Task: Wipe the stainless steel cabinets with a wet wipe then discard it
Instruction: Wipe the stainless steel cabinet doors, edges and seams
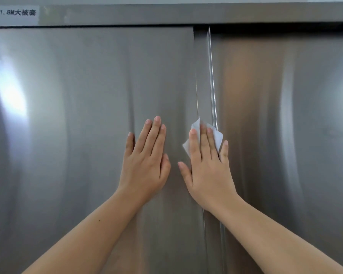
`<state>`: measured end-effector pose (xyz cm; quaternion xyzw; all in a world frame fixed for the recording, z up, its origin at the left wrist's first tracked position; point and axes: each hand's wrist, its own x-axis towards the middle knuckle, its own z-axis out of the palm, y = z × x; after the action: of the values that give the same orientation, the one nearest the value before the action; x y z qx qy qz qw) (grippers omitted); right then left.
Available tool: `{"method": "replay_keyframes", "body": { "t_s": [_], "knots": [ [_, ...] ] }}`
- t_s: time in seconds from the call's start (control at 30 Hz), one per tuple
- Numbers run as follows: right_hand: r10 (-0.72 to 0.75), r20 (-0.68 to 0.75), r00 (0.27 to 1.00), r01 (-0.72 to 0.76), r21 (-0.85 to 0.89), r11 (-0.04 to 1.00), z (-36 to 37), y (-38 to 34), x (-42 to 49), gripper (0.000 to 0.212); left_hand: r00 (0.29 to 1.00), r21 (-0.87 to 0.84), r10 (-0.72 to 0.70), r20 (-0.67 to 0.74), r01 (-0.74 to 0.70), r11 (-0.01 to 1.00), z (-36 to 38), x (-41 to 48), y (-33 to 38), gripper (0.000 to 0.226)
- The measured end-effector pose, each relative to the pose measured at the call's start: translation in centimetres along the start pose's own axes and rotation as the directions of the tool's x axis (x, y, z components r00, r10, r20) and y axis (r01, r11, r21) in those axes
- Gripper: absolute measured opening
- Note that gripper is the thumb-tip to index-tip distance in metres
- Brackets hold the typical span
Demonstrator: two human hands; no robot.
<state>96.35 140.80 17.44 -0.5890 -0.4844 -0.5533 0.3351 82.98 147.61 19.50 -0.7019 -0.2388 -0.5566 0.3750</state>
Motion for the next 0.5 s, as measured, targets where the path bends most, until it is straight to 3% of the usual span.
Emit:
{"method": "replay_keyframes", "body": {
  "t_s": [0.33,0.5],
  "knots": [
    [-0.010,0.086,0.996,0.009,0.010,1.000,0.5,-0.8,-6.7,0.067,0.997,-0.034,0.076,0.001,-0.076,0.997,0.3,-5.5,2.2,0.055],
    [-0.018,0.134,0.991,0.018,0.002,1.000,0.6,-1.2,-10.1,0.066,0.999,-0.042,0.039,0.033,-0.038,0.998,1.0,-9.1,4.2,0.055]
  ]
}}
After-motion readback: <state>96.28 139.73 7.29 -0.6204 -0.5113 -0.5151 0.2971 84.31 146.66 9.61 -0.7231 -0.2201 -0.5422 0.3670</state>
